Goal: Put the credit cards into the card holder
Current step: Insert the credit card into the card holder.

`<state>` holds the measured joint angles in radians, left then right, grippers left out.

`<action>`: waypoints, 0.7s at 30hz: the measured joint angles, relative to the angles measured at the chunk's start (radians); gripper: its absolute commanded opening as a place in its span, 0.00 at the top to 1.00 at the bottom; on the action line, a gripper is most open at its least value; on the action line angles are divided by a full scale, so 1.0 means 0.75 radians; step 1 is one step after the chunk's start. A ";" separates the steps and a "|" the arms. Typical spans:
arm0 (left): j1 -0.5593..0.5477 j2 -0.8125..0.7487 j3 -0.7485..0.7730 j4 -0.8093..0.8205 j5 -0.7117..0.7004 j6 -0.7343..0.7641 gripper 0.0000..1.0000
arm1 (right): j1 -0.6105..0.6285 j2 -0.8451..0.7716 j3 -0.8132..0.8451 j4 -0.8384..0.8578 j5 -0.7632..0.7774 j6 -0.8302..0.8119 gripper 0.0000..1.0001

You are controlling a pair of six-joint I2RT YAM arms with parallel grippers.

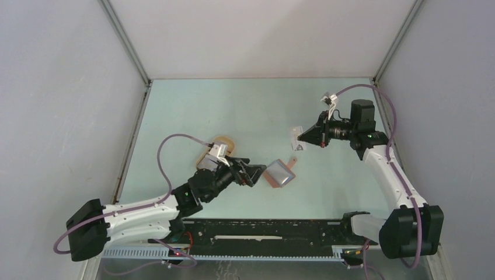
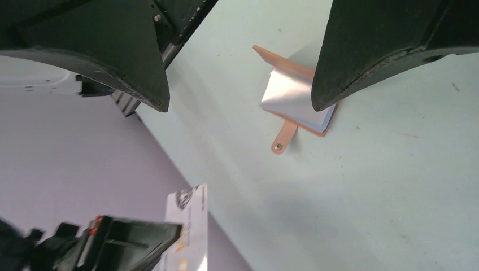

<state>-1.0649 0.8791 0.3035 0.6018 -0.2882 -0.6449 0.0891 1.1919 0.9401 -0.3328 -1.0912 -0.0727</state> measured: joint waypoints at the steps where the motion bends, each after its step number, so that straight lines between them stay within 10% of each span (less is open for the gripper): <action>1: 0.000 0.024 0.023 -0.037 0.004 0.001 0.01 | -0.017 -0.012 0.000 0.001 0.020 0.005 1.00; 8: -0.010 0.407 0.472 -0.349 -0.001 -0.026 0.21 | -0.104 0.004 0.000 0.010 0.096 0.051 1.00; 21: -0.160 1.134 1.200 -1.016 -0.288 -0.165 0.23 | -0.265 0.017 -0.001 0.058 0.125 0.190 1.00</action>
<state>-1.1851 1.7294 1.2034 -0.1600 -0.5041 -0.7689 -0.1097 1.2045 0.9394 -0.2890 -0.9974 0.0700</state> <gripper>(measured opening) 0.758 0.007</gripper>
